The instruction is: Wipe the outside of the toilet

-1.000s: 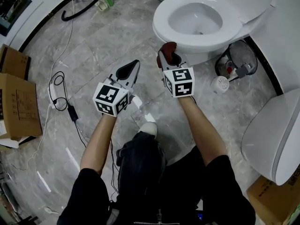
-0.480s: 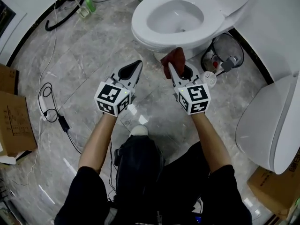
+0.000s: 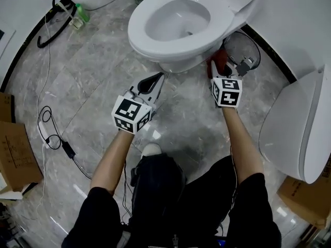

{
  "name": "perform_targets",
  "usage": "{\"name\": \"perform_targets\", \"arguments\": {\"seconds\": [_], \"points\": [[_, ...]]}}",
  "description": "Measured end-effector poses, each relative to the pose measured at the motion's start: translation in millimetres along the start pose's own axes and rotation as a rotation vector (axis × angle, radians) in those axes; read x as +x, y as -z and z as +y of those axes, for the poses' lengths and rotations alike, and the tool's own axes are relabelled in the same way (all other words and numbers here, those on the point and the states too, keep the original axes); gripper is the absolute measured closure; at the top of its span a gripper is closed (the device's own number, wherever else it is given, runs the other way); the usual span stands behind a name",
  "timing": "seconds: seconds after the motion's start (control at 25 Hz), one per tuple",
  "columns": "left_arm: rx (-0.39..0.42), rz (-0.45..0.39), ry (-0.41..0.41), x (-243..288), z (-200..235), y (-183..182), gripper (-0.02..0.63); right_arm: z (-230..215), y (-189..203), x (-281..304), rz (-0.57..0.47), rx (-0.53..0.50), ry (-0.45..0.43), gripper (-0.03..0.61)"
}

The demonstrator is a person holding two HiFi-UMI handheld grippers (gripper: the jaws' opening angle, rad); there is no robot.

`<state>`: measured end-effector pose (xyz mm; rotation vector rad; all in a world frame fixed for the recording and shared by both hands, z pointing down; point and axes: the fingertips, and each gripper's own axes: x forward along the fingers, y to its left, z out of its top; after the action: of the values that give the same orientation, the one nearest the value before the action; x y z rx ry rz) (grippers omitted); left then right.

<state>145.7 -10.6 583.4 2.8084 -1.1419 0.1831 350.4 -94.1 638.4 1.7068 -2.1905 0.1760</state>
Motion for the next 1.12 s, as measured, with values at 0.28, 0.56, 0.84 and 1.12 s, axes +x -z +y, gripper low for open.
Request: {"name": "perform_targets", "arguments": {"seconds": [0.28,0.56,0.84,1.12], "points": [[-0.015,0.020,-0.022,-10,14,11,0.606,-27,4,50,0.059,-0.027,0.040,0.492],[-0.025,0.039,-0.067,-33,39,23,0.606,2,8,50,0.049,-0.095,0.016,0.492],[-0.050,0.032,-0.088,-42,43,31,0.606,59,7,32,0.007,-0.076,-0.028,0.491],[-0.066,0.030,-0.125,-54,57,39,0.606,116,-4,18,-0.040,-0.034,-0.091,0.491]]}}
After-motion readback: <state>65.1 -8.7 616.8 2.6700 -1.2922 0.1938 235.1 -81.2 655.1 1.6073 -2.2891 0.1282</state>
